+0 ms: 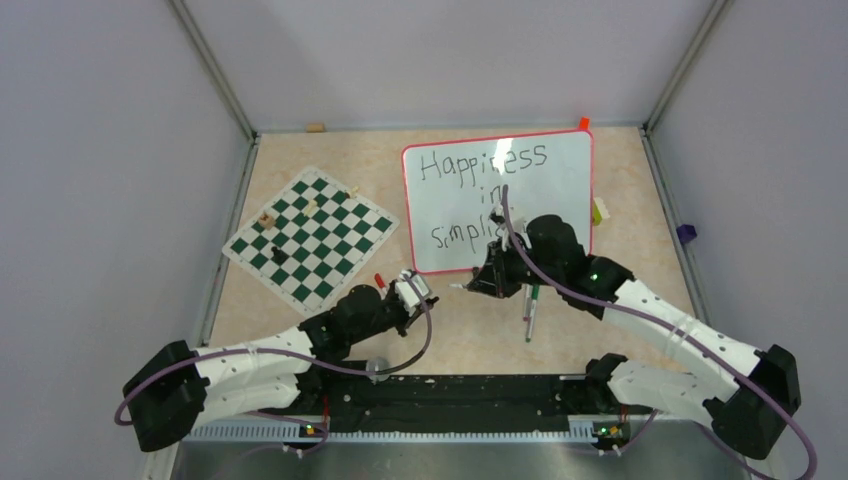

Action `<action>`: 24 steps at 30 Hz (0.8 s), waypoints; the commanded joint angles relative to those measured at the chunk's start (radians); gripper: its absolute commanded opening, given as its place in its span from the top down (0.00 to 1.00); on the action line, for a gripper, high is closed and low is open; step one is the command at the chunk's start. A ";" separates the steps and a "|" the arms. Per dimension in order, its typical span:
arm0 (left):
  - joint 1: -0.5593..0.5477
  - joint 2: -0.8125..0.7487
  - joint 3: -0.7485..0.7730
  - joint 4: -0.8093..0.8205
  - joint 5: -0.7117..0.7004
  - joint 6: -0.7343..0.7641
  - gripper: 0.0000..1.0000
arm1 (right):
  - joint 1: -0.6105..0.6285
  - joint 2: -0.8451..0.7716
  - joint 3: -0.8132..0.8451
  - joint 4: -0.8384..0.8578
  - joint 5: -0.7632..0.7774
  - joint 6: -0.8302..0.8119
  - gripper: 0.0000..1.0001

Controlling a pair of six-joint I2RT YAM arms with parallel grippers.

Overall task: Write a sentence on the whiteboard
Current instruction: Insert the whiteboard marker without the cap into the pen cap.

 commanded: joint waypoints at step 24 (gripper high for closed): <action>-0.005 -0.044 -0.006 0.073 0.034 0.022 1.00 | 0.024 0.161 0.000 0.130 -0.085 0.036 1.00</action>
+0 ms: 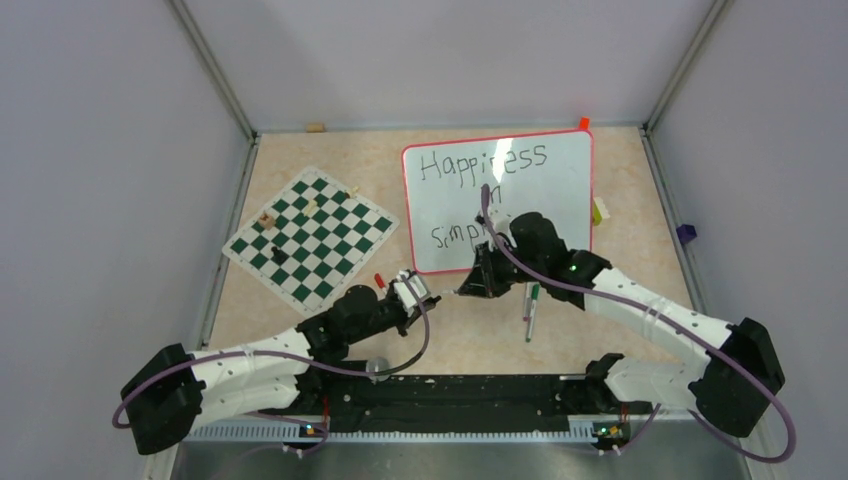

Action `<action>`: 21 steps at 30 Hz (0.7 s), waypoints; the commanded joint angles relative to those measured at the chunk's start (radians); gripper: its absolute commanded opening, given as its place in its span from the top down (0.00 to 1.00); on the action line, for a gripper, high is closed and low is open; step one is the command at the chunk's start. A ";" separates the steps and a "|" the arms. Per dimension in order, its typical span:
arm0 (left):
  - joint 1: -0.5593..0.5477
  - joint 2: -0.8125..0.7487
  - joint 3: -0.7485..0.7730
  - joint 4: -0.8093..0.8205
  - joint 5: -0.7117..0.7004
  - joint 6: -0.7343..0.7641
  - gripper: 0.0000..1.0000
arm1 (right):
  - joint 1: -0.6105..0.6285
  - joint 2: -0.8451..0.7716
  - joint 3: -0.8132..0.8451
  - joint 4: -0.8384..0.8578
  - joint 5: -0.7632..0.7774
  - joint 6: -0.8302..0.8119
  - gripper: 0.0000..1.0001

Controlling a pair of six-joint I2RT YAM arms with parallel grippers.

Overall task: Write a sentence on the whiteboard
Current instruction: Insert the whiteboard marker without the cap into the pen cap.

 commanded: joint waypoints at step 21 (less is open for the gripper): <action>-0.005 -0.034 -0.005 0.038 -0.028 0.002 1.00 | 0.023 0.008 -0.022 0.045 -0.025 0.010 1.00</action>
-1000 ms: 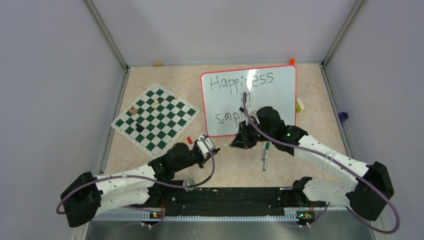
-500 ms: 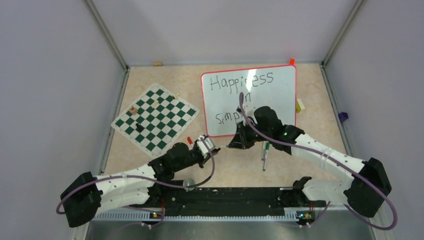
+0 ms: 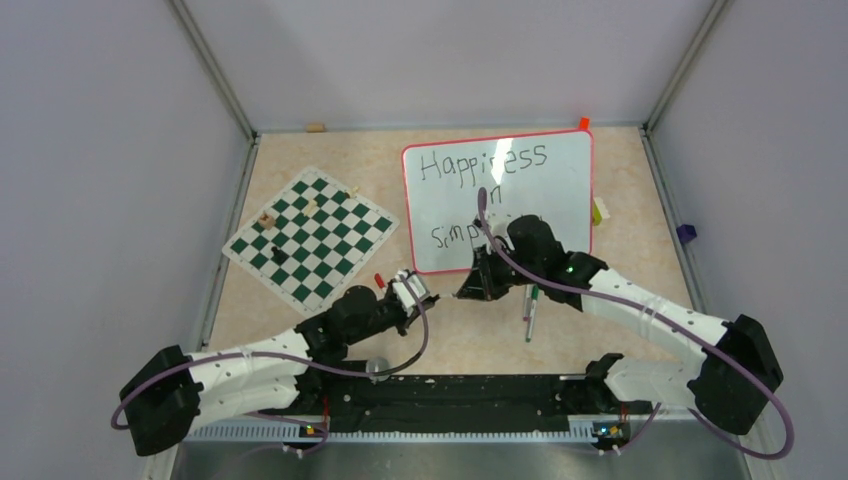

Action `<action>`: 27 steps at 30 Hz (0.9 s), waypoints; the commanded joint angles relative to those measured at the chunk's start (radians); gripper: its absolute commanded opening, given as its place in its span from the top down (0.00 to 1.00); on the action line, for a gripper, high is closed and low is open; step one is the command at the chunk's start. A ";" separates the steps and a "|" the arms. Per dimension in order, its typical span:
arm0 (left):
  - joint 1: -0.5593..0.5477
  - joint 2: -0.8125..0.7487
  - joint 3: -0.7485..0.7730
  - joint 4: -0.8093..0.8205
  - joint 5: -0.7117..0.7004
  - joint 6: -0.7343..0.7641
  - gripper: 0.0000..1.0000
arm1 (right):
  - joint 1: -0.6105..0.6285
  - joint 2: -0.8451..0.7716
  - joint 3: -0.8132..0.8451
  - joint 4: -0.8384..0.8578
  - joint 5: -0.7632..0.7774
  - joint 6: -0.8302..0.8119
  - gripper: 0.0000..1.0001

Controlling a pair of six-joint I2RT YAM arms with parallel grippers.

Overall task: Write a sentence on the whiteboard
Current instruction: Insert the whiteboard marker without the cap into the pen cap.

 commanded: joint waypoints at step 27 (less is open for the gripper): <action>-0.041 -0.035 -0.069 0.180 0.181 0.088 1.00 | 0.149 0.293 0.128 0.094 -0.103 -0.010 1.00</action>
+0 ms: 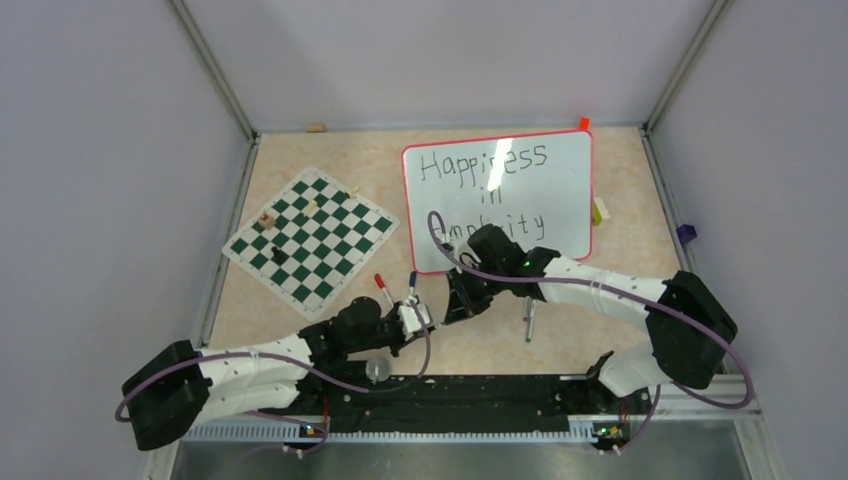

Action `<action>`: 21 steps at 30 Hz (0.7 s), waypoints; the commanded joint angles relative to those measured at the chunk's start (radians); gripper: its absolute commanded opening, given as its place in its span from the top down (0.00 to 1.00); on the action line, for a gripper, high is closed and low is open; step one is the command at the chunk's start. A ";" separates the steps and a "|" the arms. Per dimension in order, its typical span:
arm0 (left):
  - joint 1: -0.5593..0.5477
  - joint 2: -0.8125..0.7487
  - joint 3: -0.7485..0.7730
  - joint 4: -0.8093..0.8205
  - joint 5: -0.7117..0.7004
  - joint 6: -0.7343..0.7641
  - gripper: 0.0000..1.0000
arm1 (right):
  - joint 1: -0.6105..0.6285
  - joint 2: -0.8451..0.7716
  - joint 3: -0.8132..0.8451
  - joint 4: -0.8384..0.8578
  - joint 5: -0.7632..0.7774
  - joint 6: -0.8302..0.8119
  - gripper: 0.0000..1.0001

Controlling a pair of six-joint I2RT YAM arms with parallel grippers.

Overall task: Write a sentence on the whiteboard
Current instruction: Insert the whiteboard marker without the cap into the pen cap.

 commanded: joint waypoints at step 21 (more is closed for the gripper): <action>-0.014 -0.009 0.133 0.264 0.018 -0.113 1.00 | 0.120 0.081 0.088 0.141 0.106 0.079 1.00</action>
